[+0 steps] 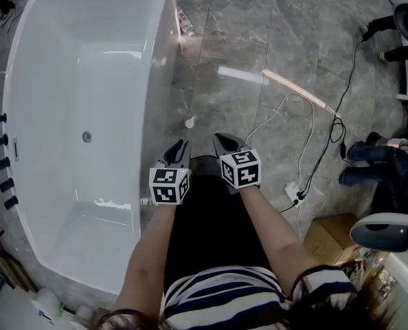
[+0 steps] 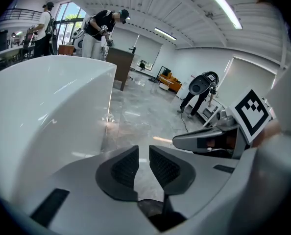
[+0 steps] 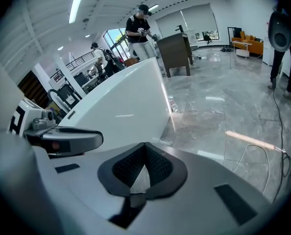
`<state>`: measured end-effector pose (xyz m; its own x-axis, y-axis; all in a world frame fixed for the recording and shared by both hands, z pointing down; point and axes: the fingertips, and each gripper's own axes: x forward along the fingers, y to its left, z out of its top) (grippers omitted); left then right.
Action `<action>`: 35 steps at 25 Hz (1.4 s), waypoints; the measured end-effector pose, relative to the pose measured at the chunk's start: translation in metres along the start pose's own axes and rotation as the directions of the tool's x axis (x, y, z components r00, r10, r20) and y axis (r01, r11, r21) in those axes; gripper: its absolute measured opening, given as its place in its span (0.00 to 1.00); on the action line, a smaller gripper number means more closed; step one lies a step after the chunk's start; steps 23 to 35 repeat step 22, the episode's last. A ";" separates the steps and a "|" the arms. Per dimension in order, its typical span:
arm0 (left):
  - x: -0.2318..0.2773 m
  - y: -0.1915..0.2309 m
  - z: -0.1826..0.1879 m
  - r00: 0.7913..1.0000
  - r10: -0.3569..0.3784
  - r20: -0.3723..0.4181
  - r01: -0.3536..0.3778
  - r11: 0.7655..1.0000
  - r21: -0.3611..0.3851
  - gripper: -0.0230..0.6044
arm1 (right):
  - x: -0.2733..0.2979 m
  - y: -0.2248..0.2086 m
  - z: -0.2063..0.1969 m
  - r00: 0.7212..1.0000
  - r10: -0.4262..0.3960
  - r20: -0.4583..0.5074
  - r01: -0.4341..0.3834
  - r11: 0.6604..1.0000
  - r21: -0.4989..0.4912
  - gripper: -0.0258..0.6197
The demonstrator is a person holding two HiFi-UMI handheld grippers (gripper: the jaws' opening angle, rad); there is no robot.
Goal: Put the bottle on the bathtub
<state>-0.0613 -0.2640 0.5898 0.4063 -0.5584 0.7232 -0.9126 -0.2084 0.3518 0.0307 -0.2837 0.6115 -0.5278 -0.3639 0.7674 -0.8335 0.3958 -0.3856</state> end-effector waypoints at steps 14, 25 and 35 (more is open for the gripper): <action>-0.001 0.000 -0.001 1.000 -0.006 -0.013 0.006 1.000 0.010 0.16 | -0.003 0.005 0.006 1.000 -0.002 0.024 0.002 1.000 0.001 0.08; -0.005 0.004 -0.007 1.000 -0.008 -0.021 0.008 1.000 -0.003 0.16 | -0.004 0.010 0.001 1.000 -0.013 0.022 0.013 1.000 0.001 0.08; -0.005 0.004 -0.007 1.000 -0.008 -0.021 0.008 1.000 -0.003 0.16 | -0.004 0.010 0.001 1.000 -0.013 0.022 0.013 1.000 0.001 0.08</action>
